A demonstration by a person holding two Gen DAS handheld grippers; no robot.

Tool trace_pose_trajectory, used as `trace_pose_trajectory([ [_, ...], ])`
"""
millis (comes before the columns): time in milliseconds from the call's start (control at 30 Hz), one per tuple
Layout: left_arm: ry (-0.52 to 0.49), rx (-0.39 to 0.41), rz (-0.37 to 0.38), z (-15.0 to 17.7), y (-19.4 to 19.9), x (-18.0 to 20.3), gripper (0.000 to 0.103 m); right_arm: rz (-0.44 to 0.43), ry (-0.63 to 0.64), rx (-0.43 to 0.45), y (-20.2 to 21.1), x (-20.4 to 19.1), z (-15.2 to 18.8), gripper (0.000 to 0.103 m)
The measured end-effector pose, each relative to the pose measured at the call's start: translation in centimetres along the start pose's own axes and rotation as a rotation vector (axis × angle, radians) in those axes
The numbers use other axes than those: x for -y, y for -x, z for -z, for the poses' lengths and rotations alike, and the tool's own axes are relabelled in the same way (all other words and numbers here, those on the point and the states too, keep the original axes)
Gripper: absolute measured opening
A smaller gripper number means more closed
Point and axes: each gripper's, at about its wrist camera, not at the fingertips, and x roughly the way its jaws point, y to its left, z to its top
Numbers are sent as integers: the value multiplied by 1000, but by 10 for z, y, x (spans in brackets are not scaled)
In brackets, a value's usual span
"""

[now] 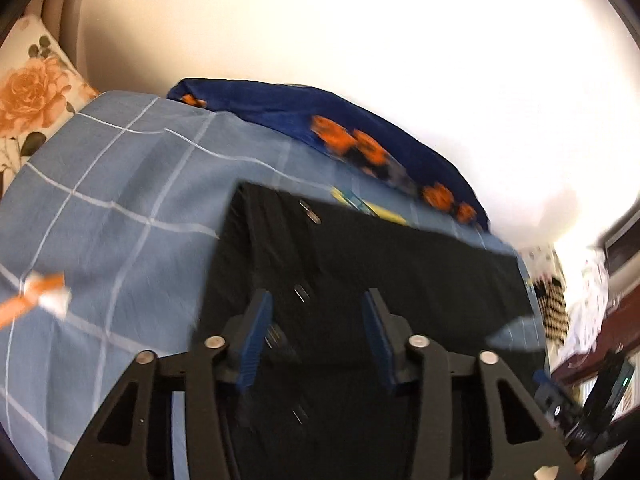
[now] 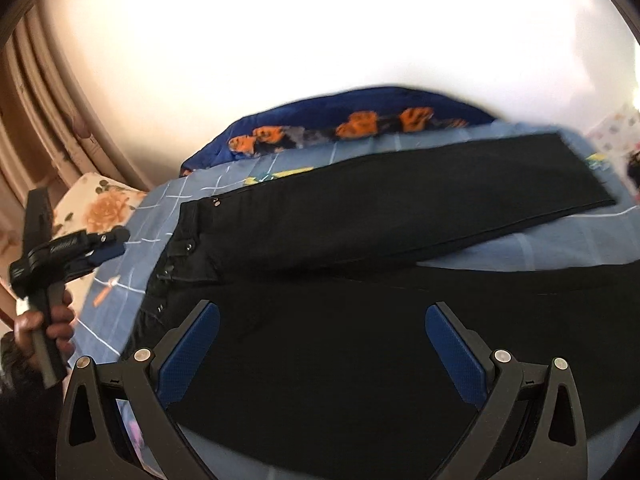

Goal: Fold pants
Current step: 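Grasp the jeans waistband with the left gripper while the right gripper grasps the waistband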

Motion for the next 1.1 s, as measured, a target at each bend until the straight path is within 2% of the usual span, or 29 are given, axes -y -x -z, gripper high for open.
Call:
trace_pose_trajectory([
  [100, 55, -51, 58, -27, -30, -28, 36, 0, -1, -62, -36, -4, -11, 102],
  [167, 99, -82, 108, -40, -49, -44, 30, 7, 12, -86, -56, -8, -15, 102],
  [267, 180, -134, 164, -55, -79, -68, 26, 15, 30, -114, -83, -15, -20, 103],
  [500, 239, -179, 206, -70, -111, -96, 25, 16, 20, -175, -130, -16, -25, 103],
  [567, 243, -198, 234, -72, -118, -100, 25, 9, 24, -177, -140, -18, -27, 103],
  [700, 272, -225, 308, -74, -128, -101, 18, 8, 64, -166, -154, -24, -37, 103],
  [833, 255, -236, 328, -76, -133, -94, 18, -30, 93, -164, -158, -31, -49, 103],
  [1000, 251, -259, 312, -80, -154, -89, 18, -60, 117, -149, -158, -37, -61, 102],
  [1100, 263, -239, 313, -83, -160, -87, 18, -72, 142, -142, -160, -41, -67, 103],
])
